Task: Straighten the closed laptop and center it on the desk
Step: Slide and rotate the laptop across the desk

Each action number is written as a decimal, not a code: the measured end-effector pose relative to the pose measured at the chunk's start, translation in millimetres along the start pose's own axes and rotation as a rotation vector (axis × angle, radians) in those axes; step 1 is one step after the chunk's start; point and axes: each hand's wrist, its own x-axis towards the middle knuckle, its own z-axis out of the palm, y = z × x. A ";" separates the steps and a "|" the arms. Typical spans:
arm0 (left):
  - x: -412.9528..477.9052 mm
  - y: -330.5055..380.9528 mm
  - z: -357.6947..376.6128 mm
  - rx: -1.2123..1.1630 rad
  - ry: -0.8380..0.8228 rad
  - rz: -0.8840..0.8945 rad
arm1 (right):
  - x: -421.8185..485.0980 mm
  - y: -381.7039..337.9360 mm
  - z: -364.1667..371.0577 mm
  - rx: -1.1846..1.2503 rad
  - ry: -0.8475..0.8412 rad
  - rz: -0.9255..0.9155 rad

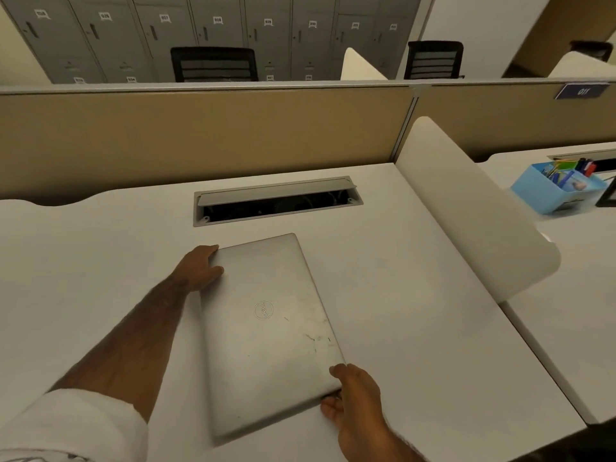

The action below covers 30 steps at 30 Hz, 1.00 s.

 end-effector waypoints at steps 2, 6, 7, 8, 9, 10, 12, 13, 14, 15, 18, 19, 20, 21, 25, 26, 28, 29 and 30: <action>-4.9 -2.9 0.0 -0.010 0.015 -0.025 | 0.9 -6.1 2.8 -0.003 0.006 -0.006; -22.0 -12.7 0.7 -0.049 0.049 -0.097 | 8.1 -21.5 5.7 -0.043 0.001 -0.013; -27.1 -16.3 0.8 -0.051 0.060 -0.118 | 10.2 -25.6 7.3 -0.057 -0.011 -0.016; -32.0 -19.6 1.0 -0.051 0.069 -0.143 | 12.4 -29.5 9.1 -0.069 -0.018 -0.021; -37.1 -22.9 0.3 -0.047 0.074 -0.169 | 15.4 -32.5 11.8 -0.080 -0.019 -0.024; -42.0 -25.7 0.1 -0.044 0.076 -0.194 | 18.3 -35.4 14.9 -0.094 -0.007 -0.026; -51.5 -30.6 1.0 -0.046 0.084 -0.239 | 25.2 -40.7 20.7 -0.114 0.028 -0.035; -56.3 -33.5 2.1 -0.052 0.092 -0.261 | 28.5 -43.4 23.6 -0.126 0.036 -0.047; -61.4 -37.4 2.6 -0.058 0.102 -0.283 | 30.2 -46.4 27.2 -0.144 0.040 -0.060; -66.1 -40.7 3.9 -0.063 0.111 -0.303 | 33.2 -49.2 29.7 -0.159 0.043 -0.076; -79.9 -49.0 7.5 -0.072 0.128 -0.357 | 44.1 -55.6 36.7 -0.191 0.038 -0.109; -84.1 -49.7 9.3 -0.074 0.133 -0.372 | 48.1 -57.7 38.6 -0.200 0.034 -0.121; -89.0 -50.0 11.4 -0.075 0.139 -0.387 | 50.7 -60.1 40.8 -0.214 0.039 -0.132; -94.2 -49.9 13.5 -0.074 0.151 -0.401 | 54.7 -61.5 42.5 -0.233 0.042 -0.144; -112.5 -45.6 21.7 -0.035 0.176 -0.437 | 66.5 -74.9 51.3 -0.297 0.088 -0.176; -116.2 -43.8 23.5 -0.030 0.183 -0.447 | 67.6 -79.3 53.6 -0.309 0.108 -0.178; -124.2 -42.1 27.6 -0.029 0.189 -0.465 | 72.4 -87.2 58.2 -0.323 0.135 -0.196; -128.2 -42.3 30.4 -0.038 0.188 -0.473 | 76.2 -91.2 59.5 -0.323 0.137 -0.212; -131.6 -42.8 32.9 -0.045 0.191 -0.480 | 77.5 -96.2 60.3 -0.337 0.134 -0.220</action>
